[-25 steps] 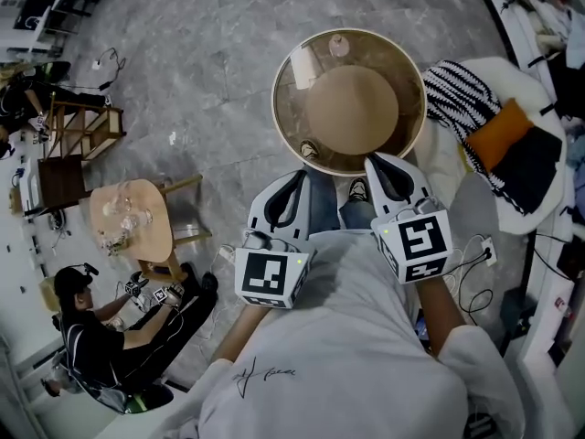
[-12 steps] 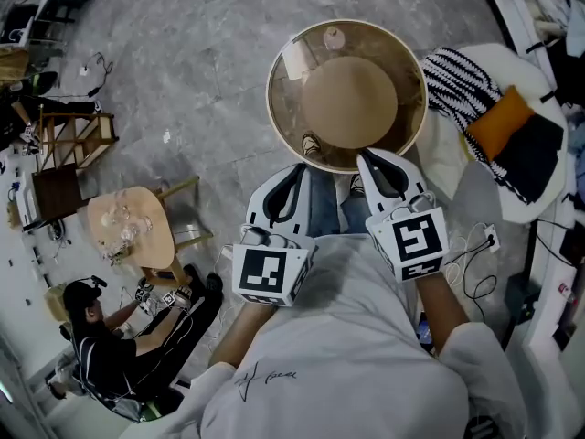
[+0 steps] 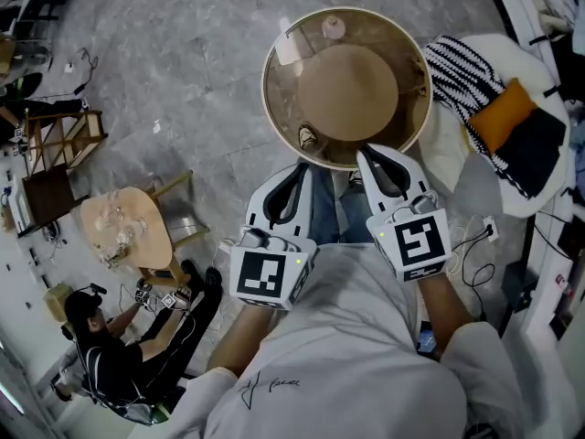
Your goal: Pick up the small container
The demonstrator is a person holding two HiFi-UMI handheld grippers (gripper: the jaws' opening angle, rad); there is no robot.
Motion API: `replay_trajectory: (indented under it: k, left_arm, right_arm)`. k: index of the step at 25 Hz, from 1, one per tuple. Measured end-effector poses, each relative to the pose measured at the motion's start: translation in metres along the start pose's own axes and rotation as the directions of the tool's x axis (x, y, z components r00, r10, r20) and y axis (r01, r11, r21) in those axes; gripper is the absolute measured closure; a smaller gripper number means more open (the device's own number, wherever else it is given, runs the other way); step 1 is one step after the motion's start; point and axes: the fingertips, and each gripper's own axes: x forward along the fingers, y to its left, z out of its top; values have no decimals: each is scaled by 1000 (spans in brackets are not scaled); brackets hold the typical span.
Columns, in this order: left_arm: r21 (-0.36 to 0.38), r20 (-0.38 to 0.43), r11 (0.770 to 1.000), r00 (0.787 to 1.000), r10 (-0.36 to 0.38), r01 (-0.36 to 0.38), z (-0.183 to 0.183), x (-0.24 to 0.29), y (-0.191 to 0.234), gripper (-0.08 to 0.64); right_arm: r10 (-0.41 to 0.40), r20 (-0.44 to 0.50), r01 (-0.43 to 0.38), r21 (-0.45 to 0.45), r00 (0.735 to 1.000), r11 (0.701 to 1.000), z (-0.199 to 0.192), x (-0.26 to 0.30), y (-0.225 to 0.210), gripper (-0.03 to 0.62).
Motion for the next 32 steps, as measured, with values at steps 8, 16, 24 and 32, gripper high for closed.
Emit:
replay_trajectory:
  k: [8, 16, 24, 32]
  left_arm:
    - [-25, -50, 1000, 999, -3, 2, -7, 21, 25, 541]
    - [-55, -82, 998, 997, 5, -10, -17, 45, 48, 541]
    - [-108, -97, 994, 995, -29, 19, -22, 68, 62, 541]
    - [-73, -101, 997, 994, -32, 25, -25, 90, 79, 541]
  right_arm:
    - [-10, -8, 10, 18, 1000, 1000, -3, 29, -10, 574]
    - [-12, -37, 12, 20, 999, 1000, -11, 62, -24, 574]
    - [-18, -63, 19, 18, 998, 1000, -19, 88, -44, 574]
    - [-35, -60, 37, 25, 998, 999, -24, 113, -61, 574]
